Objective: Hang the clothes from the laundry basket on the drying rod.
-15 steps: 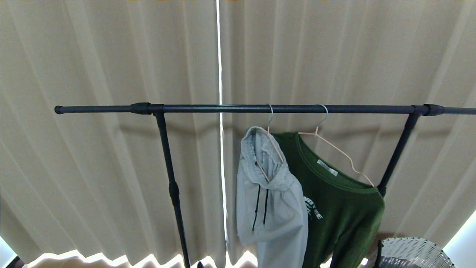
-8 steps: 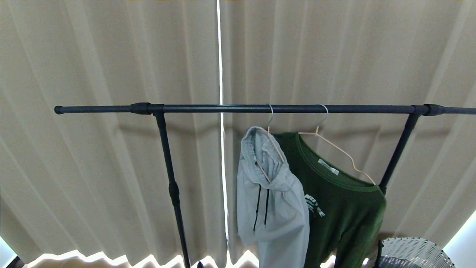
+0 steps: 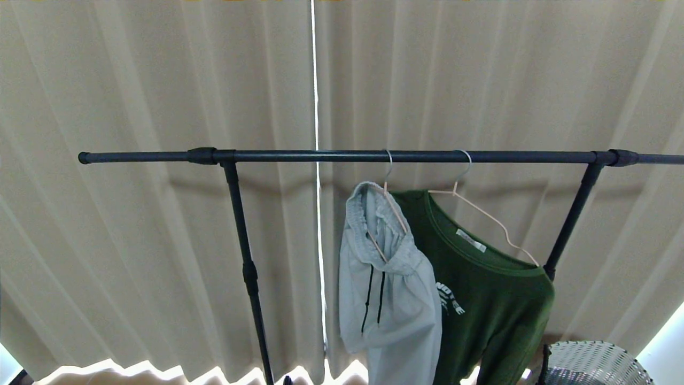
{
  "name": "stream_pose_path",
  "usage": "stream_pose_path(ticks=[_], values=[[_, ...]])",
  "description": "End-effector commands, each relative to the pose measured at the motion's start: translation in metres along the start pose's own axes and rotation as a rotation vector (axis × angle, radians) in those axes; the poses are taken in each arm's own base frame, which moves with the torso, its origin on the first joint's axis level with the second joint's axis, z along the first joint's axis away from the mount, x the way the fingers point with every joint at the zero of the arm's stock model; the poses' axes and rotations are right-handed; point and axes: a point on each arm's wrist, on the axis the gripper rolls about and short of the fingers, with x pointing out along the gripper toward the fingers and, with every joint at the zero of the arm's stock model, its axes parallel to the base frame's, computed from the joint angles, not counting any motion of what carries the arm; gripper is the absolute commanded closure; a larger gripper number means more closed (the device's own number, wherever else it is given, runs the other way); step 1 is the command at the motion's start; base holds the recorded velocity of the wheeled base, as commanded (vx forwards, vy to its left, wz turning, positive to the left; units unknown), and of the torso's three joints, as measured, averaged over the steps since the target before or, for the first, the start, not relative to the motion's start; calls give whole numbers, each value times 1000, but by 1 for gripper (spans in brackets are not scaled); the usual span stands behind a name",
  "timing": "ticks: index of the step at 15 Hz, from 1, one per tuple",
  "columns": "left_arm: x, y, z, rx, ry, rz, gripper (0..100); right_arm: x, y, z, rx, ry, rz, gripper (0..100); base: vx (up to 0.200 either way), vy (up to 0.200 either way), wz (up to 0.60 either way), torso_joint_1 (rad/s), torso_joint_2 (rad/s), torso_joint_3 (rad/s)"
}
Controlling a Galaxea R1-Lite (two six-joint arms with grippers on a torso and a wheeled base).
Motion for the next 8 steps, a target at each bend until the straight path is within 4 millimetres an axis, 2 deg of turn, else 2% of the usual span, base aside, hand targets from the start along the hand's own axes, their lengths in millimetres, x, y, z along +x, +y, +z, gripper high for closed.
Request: stream_pose_path(ticks=[1, 2, 3, 5, 6, 8], values=[[0, 0, 0, 0, -1, 1, 0, 0, -1, 0, -110, -1, -50, 0, 0, 0, 0, 0, 0, 0], [0, 0, 0, 0, -1, 1, 0, -2, -1, 3, -245, -5, -123, 0, 0, 0, 0, 0, 0, 0], [0, 0, 0, 0, -1, 1, 0, -3, 0, 4, -288, 7, -178, 0, 0, 0, 0, 0, 0, 0], [0, 0, 0, 0, -2, 1, 0, -7, 0, 6, -313, 56, -205, 0, 0, 0, 0, 0, 0, 0], [0, 0, 0, 0, -1, 1, 0, -6, 1, 10, -323, 139, -223, 0, 0, 0, 0, 0, 0, 0], [0, 0, 0, 0, -1, 2, 0, 3, 3, 14, -324, 256, -303, 0, 0, 0, 0, 0, 0, 0]])
